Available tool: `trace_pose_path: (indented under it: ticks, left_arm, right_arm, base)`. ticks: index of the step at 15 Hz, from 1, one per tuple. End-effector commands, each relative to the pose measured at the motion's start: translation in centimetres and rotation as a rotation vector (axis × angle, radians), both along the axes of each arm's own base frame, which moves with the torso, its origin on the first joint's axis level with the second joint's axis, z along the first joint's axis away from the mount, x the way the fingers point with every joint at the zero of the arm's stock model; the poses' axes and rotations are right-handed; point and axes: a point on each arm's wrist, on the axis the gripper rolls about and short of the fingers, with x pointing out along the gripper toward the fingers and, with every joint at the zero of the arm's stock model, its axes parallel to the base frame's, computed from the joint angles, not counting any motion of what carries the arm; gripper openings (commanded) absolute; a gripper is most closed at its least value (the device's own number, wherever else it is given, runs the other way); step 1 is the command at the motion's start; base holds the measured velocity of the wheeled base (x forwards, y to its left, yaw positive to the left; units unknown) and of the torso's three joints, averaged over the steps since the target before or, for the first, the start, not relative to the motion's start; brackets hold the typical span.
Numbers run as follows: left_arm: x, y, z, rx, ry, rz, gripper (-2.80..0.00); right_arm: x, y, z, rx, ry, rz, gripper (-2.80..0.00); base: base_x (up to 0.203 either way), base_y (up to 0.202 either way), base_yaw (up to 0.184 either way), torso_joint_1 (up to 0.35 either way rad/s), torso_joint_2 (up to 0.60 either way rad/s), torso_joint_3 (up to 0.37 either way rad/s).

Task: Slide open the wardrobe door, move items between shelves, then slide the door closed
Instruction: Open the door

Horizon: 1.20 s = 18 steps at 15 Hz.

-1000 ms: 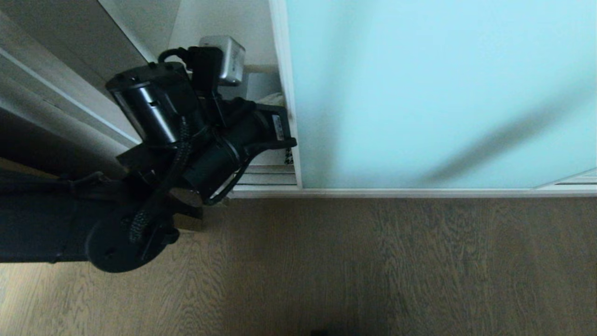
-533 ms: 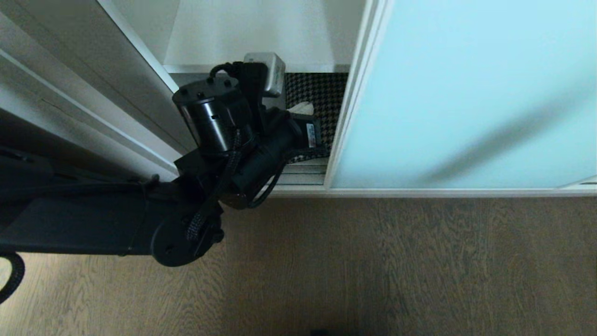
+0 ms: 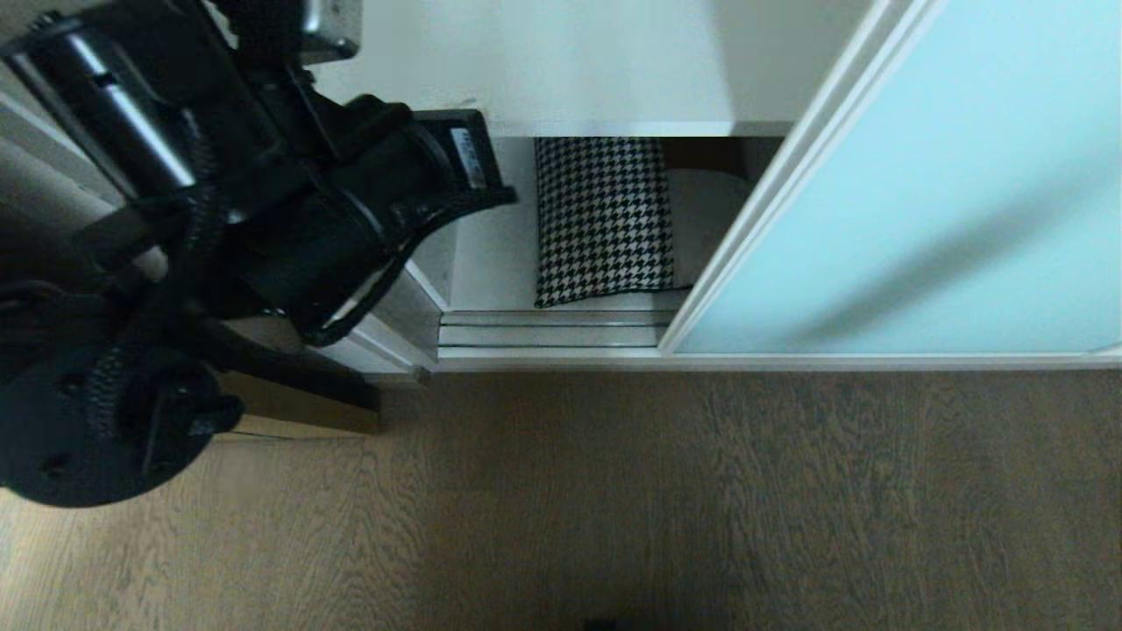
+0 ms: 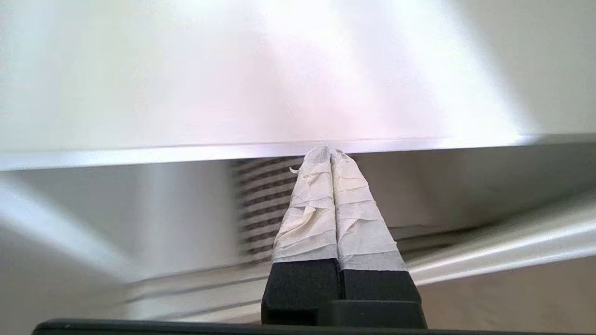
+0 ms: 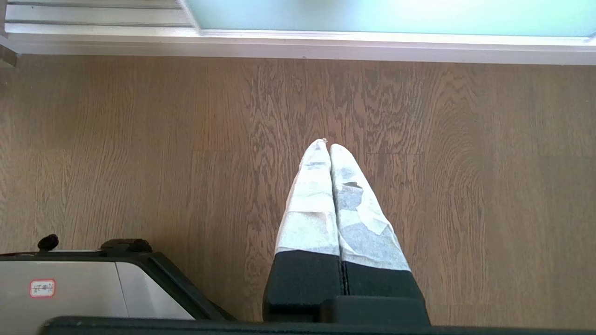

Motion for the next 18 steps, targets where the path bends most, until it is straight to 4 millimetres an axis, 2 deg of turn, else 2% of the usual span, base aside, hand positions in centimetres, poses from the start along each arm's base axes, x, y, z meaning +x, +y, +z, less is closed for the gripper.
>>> trace_pose_path:
  ticks: [1, 5, 8, 10, 13, 15, 18]
  left_arm:
    - [-2.3, 3.0, 1.8, -0.035, -0.036, 0.058, -2.8]
    - [-2.9, 8.5, 0.3, -0.008, 0.03, 0.278, -2.8]
    - [-3.6, 12.4, -2.2, 0.02, 0.097, 0.44, -2.8]
    - [-5.0, 14.1, -3.6, 0.027, 0.128, 0.511, -2.8]
    - [-8.9, 16.2, -6.7, 0.037, 0.176, 0.61, -2.8]
    - [-11.9, 16.7, -8.2, 0.034, 0.178, 0.635, -2.8]
    - [-16.6, 17.0, -9.0, 0.026, 0.16, 0.633, -2.8]
  right_arm:
    - [0.0, 0.0, 0.0, -0.001, -0.001, 0.0, -2.8]
    - [0.0, 0.0, 0.0, -0.001, -0.001, 0.0, -2.8]
    - [0.0, 0.0, 0.0, 0.001, -0.001, 0.0, -2.8]
    - [0.0, 0.0, 0.0, -0.001, -0.001, 0.0, -2.8]
    - [0.0, 0.0, 0.0, -0.001, -0.001, 0.0, -2.8]
    - [0.0, 0.0, 0.0, -0.001, -0.001, 0.0, -2.8]
    - [0.0, 0.0, 0.0, 0.001, -0.001, 0.0, -2.8]
  base:
    - [0.0, 0.0, 0.0, 0.0, 0.0, 0.0]
    - [0.0, 0.0, 0.0, 0.0, 0.0, 0.0]
    - [0.0, 0.0, 0.0, 0.0, 0.0, 0.0]
    - [0.0, 0.0, 0.0, 0.0, 0.0, 0.0]
    - [0.0, 0.0, 0.0, 0.0, 0.0, 0.0]
    - [0.0, 0.0, 0.0, 0.0, 0.0, 0.0]
    - [0.0, 0.0, 0.0, 0.0, 0.0, 0.0]
